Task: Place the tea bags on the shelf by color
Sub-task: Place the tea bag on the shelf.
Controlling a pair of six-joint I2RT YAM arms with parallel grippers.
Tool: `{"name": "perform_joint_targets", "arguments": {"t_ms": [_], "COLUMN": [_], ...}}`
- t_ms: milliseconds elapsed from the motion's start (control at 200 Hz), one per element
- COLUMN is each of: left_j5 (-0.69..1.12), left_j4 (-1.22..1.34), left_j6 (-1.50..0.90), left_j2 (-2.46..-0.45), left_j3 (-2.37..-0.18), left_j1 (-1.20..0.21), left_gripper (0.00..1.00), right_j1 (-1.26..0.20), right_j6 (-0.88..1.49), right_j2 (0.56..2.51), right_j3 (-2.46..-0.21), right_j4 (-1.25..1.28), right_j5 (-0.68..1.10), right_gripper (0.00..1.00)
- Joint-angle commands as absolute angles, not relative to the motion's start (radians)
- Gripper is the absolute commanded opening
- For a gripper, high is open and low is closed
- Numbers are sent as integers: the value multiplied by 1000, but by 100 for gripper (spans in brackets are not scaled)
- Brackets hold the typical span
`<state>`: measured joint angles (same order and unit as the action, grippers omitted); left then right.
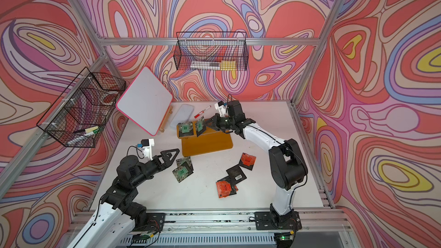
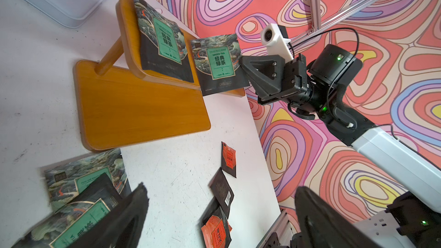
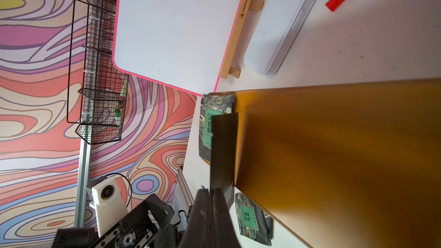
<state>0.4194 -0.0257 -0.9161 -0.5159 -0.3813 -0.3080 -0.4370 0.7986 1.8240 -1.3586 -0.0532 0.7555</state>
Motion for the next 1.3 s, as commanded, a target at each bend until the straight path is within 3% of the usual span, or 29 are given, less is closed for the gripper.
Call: {"name": "perform_joint_targets", "arguments": {"t_ms": [0, 1292], "left_j5": [422, 410], "left_j4": [-51, -66], "left_j6": [-900, -899], "left_j2": [-504, -492], "left_j3": [-365, -362], "left_j1": [-310, -310], "left_gripper": [99, 99], "right_j1": [-428, -411], "right_j6": [806, 883], "right_j2": [1848, 1913], "right_j3": [-1388, -1407], "right_j4": [-67, 0], "right_j5": [775, 775], "right_gripper": [0, 0]}}
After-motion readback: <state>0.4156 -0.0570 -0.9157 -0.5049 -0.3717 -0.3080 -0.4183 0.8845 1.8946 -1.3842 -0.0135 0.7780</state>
